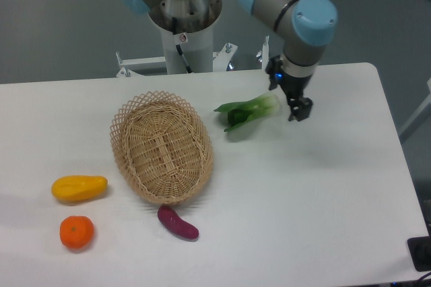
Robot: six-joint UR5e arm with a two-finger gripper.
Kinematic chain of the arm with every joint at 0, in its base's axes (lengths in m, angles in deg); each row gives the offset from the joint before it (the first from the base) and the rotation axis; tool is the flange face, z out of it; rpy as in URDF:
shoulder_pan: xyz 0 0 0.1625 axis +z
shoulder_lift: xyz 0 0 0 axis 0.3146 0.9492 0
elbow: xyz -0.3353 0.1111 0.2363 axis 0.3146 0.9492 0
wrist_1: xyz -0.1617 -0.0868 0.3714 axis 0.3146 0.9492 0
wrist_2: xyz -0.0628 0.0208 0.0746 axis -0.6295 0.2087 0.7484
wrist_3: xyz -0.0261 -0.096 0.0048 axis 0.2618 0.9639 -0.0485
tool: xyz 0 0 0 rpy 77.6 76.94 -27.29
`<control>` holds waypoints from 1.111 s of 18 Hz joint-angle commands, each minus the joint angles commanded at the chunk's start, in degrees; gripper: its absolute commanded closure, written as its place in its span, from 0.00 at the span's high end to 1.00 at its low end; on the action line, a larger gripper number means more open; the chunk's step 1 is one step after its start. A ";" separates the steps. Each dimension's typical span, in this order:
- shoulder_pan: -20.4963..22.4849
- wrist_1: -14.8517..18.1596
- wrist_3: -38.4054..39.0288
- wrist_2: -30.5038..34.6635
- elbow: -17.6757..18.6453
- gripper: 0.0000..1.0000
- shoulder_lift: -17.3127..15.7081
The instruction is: Place the green vegetable on the table
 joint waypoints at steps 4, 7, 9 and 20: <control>-1.23 0.44 5.86 -1.14 -7.56 1.00 4.04; -2.81 0.88 9.49 -1.76 -11.79 1.00 6.60; -3.16 1.23 10.63 -1.76 -13.20 1.00 7.74; -5.01 2.29 17.84 -1.06 -20.85 1.00 14.34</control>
